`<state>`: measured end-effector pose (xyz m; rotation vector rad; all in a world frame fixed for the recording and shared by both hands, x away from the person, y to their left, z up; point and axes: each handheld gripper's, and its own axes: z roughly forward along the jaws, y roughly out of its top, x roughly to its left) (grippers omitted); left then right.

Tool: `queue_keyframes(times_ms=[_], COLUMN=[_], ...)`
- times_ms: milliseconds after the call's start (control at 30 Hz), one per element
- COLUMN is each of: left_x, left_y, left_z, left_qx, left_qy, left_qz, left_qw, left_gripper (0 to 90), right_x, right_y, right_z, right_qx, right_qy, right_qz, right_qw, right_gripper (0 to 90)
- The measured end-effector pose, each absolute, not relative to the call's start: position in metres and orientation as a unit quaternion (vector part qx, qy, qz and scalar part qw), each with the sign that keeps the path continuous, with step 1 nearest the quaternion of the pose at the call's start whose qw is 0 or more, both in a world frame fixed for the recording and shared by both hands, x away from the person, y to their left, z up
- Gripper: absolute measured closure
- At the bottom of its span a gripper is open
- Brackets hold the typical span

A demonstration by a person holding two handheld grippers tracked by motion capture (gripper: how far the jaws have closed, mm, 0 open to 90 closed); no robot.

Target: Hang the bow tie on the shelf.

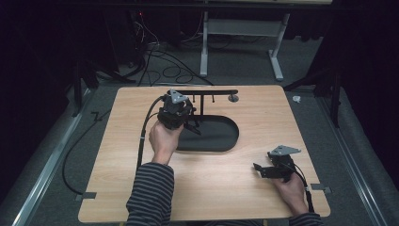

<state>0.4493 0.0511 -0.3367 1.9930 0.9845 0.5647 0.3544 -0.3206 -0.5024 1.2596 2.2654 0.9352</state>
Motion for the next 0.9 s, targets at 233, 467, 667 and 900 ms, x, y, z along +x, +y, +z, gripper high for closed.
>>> queue_keyframes(times_ms=[233, 467, 667, 900], left_x=[0.458, 0.465, 0.469, 0.474], left_y=[0.05, 0.05, 0.048, 0.039], left_z=[-0.334, -0.331, -0.332, -0.33], left_qx=[0.79, 0.782, 0.784, 0.786], left_qy=[0.397, 0.403, 0.403, 0.397], left_qz=[0.226, 0.222, 0.216, 0.223], left_qw=[0.409, 0.42, 0.421, 0.418], left_gripper=[90.0, 90.0, 90.0, 90.0], right_x=[0.354, 0.354, 0.354, 0.354], right_y=[-0.32, -0.321, -0.321, -0.321], right_z=[-0.502, -0.502, -0.502, -0.502], right_qx=[0.45, 0.448, 0.448, 0.448], right_qy=[0.807, 0.807, 0.807, 0.807], right_qz=[0.332, 0.333, 0.333, 0.333], right_qw=[0.191, 0.192, 0.192, 0.191], right_gripper=[20.4, 20.5, 20.4, 20.5])
